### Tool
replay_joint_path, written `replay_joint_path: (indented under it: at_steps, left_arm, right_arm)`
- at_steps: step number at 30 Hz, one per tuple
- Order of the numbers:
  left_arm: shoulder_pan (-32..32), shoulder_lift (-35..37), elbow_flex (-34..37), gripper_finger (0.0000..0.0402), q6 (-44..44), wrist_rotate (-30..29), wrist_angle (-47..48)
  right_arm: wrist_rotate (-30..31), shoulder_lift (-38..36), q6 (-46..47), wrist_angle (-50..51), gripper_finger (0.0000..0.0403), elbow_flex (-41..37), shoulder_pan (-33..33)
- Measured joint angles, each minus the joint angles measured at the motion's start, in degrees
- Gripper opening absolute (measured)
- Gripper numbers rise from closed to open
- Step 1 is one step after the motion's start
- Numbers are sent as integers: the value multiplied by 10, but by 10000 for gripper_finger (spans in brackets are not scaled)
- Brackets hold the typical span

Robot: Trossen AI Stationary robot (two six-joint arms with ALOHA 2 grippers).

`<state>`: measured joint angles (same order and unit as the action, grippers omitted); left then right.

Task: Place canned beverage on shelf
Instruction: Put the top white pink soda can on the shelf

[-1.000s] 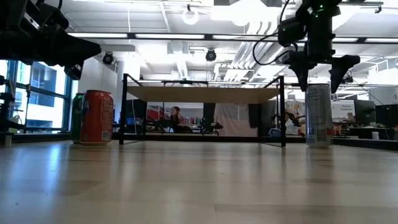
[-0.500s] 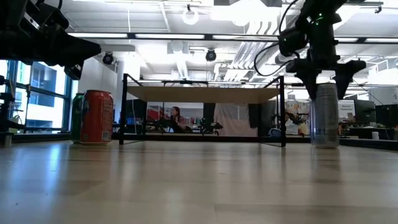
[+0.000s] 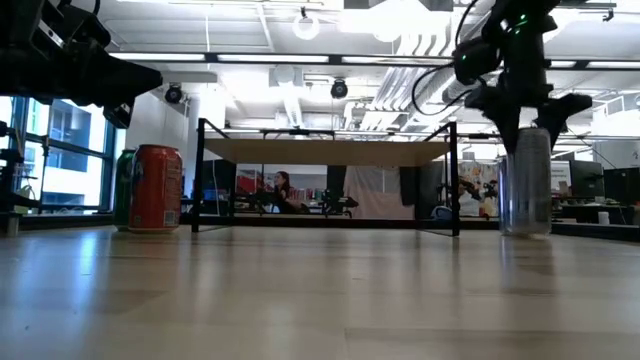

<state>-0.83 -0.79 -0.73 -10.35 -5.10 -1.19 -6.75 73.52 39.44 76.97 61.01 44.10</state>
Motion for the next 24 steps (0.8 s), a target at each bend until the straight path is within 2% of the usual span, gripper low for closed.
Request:
replay_joint_path:
  at_steps: [6,9,13,18,21,24]
  left_arm:
    - [0,0,0,3,0,0,0]
    - [0,0,0,3,0,0,0]
    - [0,0,0,3,0,0,0]
    - [0,0,0,3,0,0,0]
    - [0,0,0,3,0,0,0]
    - [0,0,0,3,0,0,0]
  right_arm:
    - [-72,-57,-77,90,244,73,-1]
    - [-97,-77,-123,142,244,144,-13]
    - [-146,-91,-116,123,244,256,-42]
    - [-101,-52,-114,125,244,401,-97]
    - [-61,2,-142,124,244,477,-123]
    - [-53,75,-197,120,244,555,-132]
